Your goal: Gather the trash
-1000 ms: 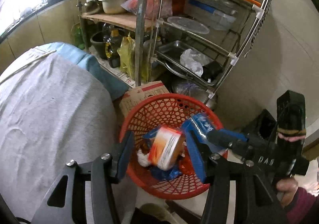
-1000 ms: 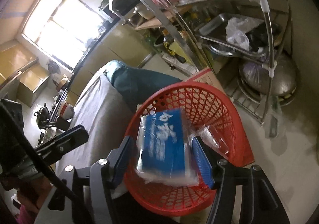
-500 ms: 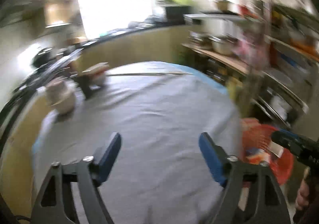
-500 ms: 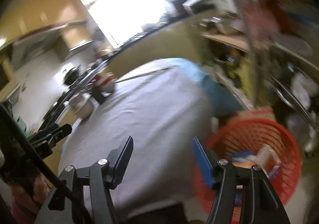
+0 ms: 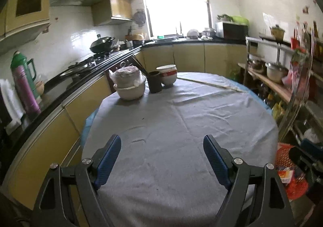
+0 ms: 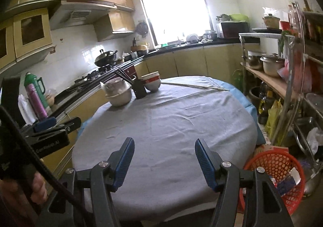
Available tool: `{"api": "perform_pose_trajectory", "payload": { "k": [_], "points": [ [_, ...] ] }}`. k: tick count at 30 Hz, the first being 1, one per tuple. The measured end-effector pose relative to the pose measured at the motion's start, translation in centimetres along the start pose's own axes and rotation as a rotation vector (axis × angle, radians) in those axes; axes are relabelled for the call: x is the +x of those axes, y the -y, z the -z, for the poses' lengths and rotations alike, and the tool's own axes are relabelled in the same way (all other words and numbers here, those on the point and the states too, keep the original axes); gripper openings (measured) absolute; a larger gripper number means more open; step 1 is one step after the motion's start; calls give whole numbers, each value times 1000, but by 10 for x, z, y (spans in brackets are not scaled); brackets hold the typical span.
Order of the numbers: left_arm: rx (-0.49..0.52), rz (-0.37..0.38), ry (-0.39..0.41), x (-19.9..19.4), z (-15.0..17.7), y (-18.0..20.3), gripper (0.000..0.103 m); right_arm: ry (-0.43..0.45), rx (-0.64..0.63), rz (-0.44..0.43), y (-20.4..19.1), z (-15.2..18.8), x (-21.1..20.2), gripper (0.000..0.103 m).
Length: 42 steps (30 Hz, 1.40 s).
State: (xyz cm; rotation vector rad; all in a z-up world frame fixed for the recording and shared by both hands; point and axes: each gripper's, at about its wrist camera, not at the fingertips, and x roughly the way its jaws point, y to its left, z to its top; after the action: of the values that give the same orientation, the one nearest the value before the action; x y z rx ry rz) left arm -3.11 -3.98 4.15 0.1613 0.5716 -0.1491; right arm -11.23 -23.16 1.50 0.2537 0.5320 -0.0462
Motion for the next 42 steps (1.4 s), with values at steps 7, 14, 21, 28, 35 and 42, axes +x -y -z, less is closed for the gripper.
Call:
{"api": "perform_pose_trajectory", "payload": {
  "k": [7, 14, 21, 28, 35, 42],
  "points": [
    [-44, -95, 35, -34, 8, -20, 84, -16, 3, 20, -17, 3, -27, 68],
    [-42, -94, 64, -50, 4, -23, 84, -8, -3, 6, -29, 0, -44, 70],
    [-48, -76, 78, -60, 1, -29, 84, 5, -12, -4, -42, 2, -50, 70],
    [-66, -116, 109, -68, -1, -37, 84, 16, -19, 5, -47, 1, -51, 70],
    [-90, -124, 101, -68, -1, -42, 84, 16, -16, 4, -47, 0, -49, 70],
    [-88, -128, 100, -67, -1, -43, 84, 18, -13, 2, -47, -2, -49, 70]
  ]
}}
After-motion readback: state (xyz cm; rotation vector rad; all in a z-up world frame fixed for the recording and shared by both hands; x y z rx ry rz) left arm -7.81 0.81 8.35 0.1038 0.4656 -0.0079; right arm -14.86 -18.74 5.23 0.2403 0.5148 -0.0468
